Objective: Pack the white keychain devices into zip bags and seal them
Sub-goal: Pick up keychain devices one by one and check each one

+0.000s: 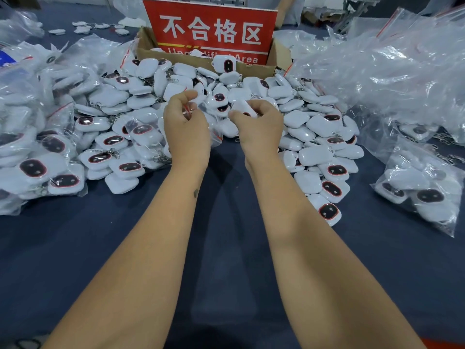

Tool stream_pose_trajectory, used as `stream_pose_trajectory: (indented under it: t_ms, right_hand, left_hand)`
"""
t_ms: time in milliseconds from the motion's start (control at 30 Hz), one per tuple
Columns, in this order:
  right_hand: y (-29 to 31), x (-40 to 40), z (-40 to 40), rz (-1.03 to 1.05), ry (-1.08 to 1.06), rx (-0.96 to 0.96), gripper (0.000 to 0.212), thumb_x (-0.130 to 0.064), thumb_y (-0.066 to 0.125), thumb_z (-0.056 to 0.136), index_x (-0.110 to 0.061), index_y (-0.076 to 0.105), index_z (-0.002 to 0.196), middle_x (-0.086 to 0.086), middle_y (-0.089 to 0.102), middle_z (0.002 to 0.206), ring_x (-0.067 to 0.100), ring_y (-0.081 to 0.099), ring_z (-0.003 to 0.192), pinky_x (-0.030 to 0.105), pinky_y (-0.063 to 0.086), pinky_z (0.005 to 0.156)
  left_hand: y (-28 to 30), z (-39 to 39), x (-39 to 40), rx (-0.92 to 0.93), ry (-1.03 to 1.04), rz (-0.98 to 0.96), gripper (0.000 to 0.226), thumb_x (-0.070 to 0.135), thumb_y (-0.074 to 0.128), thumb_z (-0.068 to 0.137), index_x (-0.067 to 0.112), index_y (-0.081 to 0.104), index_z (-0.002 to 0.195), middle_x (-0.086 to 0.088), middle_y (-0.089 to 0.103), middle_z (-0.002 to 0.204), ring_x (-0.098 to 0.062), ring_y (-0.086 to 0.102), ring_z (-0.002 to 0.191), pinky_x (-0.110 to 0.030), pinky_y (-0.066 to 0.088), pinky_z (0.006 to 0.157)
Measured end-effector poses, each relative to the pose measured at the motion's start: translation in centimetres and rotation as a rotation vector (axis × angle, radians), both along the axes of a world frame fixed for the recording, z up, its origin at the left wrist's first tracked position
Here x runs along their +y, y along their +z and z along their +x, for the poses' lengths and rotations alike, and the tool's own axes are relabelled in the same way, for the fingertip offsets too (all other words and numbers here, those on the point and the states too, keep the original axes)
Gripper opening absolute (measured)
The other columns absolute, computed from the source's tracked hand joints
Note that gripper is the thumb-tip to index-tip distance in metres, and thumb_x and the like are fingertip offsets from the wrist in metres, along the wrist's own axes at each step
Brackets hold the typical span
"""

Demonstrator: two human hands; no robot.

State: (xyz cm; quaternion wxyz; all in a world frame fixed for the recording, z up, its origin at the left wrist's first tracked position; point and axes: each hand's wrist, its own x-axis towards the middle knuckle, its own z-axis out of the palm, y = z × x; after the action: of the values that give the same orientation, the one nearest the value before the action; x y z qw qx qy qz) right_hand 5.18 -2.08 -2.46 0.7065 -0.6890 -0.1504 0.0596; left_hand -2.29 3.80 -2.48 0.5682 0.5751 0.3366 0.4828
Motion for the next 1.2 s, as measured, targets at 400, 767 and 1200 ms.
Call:
stream_pose_trajectory:
  t_ms: [400, 767, 1200]
  right_hand:
    - [-0.25, 0.09, 0.10, 0.025, 0.043, -0.084, 0.026, -0.006, 0.075, 0.076, -0.025, 0.058, 0.079, -0.012, 0.057, 0.068, -0.001, 0.049, 0.055, 0.017, 0.044, 0.057]
    - [-0.15, -0.05, 0.18, 0.218, 0.204, 0.070, 0.012, -0.008, 0.059, 0.094, -0.011, 0.063, 0.083, -0.002, 0.063, 0.070, 0.009, 0.054, 0.058, 0.020, 0.046, 0.058]
    - [-0.39, 0.07, -0.19, 0.223, 0.466, 0.145, 0.026, 0.006, 0.056, 0.090, -0.008, 0.065, 0.110, 0.014, 0.070, 0.097, 0.025, 0.067, 0.090, 0.041, 0.057, 0.084]
  left_hand:
    - [-0.61, 0.17, 0.20, 0.077, -0.068, 0.075, 0.033, 0.007, 0.044, 0.090, 0.032, 0.063, 0.096, 0.002, 0.063, 0.105, 0.003, 0.050, 0.062, -0.013, 0.041, 0.060]
    - [-0.69, 0.08, 0.19, 0.068, -0.092, 0.083, 0.039, 0.005, 0.041, 0.088, 0.034, 0.065, 0.100, -0.004, 0.064, 0.116, -0.005, 0.061, 0.082, -0.019, 0.051, 0.074]
    - [-0.15, -0.19, 0.11, 0.047, -0.261, 0.019, 0.023, 0.012, 0.056, 0.094, 0.026, 0.071, 0.105, -0.003, 0.071, 0.113, -0.015, 0.067, 0.104, -0.037, 0.055, 0.095]
